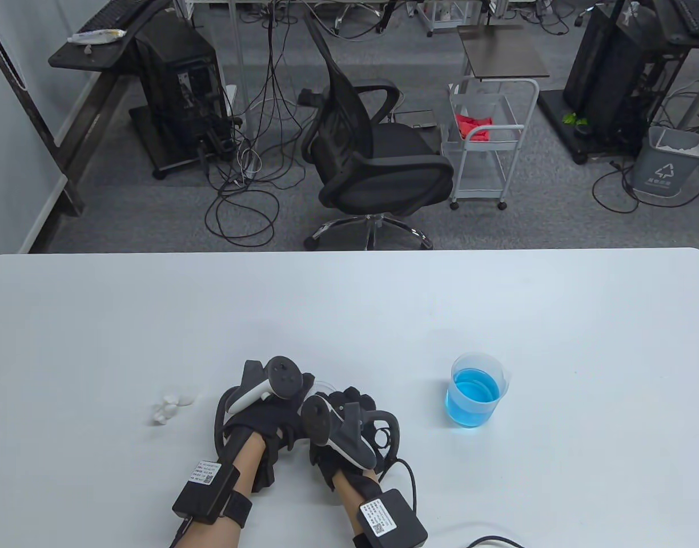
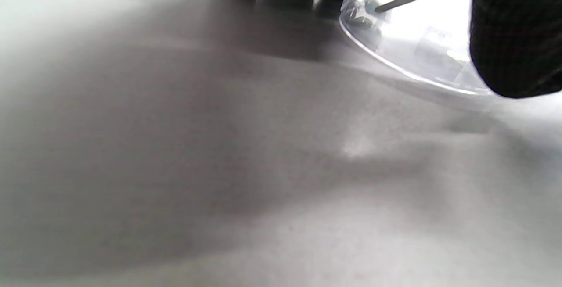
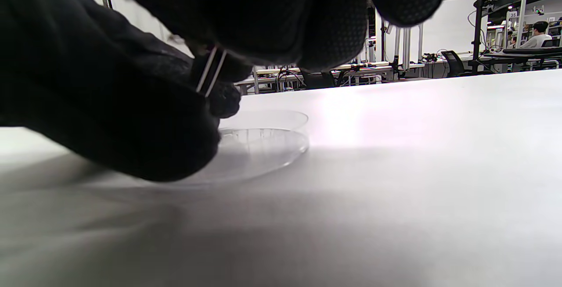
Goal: Dip tweezers-held cotton tuft into dye solution and dot onto culture dish
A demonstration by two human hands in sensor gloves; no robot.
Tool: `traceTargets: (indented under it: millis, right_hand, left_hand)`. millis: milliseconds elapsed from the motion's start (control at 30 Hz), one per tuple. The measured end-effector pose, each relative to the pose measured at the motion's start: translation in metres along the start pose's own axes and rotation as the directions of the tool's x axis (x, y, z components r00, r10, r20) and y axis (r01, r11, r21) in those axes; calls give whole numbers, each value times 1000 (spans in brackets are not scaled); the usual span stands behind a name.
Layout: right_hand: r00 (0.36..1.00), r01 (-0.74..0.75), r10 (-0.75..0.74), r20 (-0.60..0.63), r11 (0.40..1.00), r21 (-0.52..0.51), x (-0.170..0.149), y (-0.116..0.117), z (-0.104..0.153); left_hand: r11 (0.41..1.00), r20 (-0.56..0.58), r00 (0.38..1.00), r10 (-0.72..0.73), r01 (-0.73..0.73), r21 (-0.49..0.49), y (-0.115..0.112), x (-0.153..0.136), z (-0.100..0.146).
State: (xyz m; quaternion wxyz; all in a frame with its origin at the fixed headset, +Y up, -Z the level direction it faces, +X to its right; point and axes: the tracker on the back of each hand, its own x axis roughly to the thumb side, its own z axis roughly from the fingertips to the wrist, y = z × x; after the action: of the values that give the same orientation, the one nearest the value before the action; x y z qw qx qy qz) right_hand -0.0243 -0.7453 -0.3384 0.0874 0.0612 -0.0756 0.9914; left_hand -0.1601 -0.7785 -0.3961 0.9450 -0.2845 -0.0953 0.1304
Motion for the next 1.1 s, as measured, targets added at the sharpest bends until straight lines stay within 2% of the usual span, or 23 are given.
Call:
traceTargets:
  millis: [467, 1100]
  right_hand:
    - [1000, -9, 9, 6, 999, 54, -1, -1, 2]
    - [1000, 4, -6, 30, 999, 54, 0, -6, 5]
  left_hand:
    - [1000, 0, 1000, 0, 0, 0, 0, 0, 0]
    - [1000, -1, 1000, -1, 1, 0, 0, 0, 0]
